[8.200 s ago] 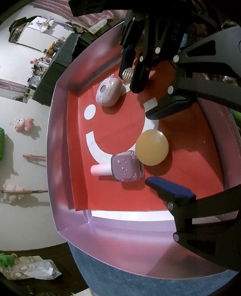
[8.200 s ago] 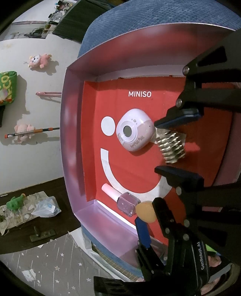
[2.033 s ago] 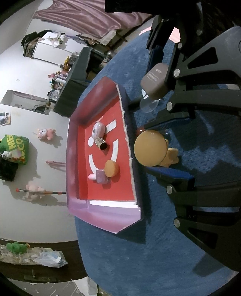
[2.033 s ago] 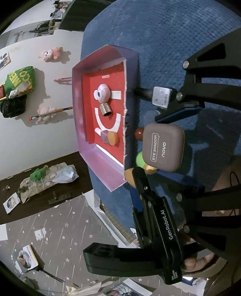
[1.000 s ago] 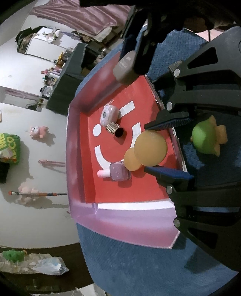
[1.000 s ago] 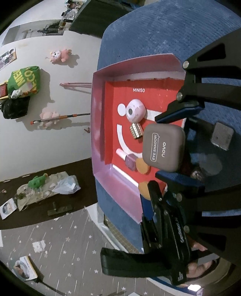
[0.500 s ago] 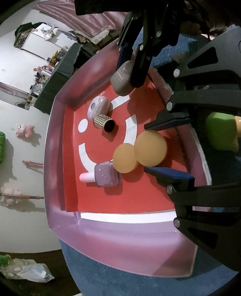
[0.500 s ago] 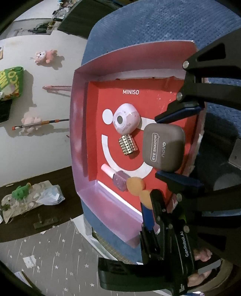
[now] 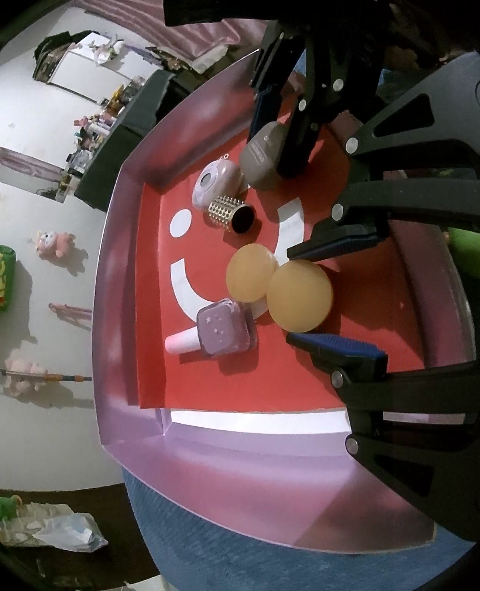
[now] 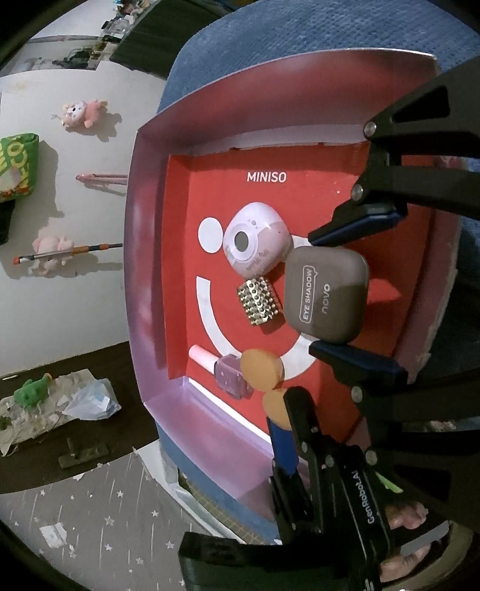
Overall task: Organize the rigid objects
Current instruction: 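Open both tools to set the disc and eye shadow case on the red floor, then lift both tools up and out of the pink box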
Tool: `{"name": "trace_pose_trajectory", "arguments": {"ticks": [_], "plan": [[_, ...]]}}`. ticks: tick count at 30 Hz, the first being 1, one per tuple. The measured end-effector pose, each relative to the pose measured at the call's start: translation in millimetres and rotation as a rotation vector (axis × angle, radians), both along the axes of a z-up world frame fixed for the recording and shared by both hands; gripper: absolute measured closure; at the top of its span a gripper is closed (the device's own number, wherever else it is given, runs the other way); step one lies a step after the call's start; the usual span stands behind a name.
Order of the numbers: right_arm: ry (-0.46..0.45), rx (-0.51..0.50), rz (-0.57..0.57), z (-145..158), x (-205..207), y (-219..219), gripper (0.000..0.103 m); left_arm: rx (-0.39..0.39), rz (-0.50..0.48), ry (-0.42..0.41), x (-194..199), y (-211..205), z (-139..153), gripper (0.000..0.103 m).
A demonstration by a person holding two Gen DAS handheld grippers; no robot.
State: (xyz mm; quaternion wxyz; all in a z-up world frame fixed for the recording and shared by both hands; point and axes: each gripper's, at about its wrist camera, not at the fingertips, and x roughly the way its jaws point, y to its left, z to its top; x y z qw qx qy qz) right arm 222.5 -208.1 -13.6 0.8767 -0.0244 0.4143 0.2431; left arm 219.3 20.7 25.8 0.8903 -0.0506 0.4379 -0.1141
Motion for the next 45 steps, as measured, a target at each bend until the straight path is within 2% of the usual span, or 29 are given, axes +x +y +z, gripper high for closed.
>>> {"name": "trace_pose_trajectory", "arguments": {"ticks": [19,38,40,42,45], "plan": [[0.005,-0.016,-0.028,-8.0,8.1,3.8,0.047,0.042,0.008,-0.016,5.2,-6.8,0.2,0.067],[0.003,-0.02,-0.028,-8.4,9.2,3.5,0.047,0.046,0.007,-0.014,4.1,-7.6,-0.6,0.066],[0.003,-0.02,-0.027,-8.5,9.3,3.5,0.047,0.037,0.007,-0.012,3.9,-6.8,-1.1,0.065],[0.003,-0.02,-0.027,-8.4,9.2,3.5,0.047,0.03,0.009,-0.013,3.5,-5.8,-1.2,0.05],[0.003,-0.019,-0.028,-8.4,9.1,3.4,0.047,0.04,0.021,-0.021,1.7,-4.5,-0.8,0.044]]}}
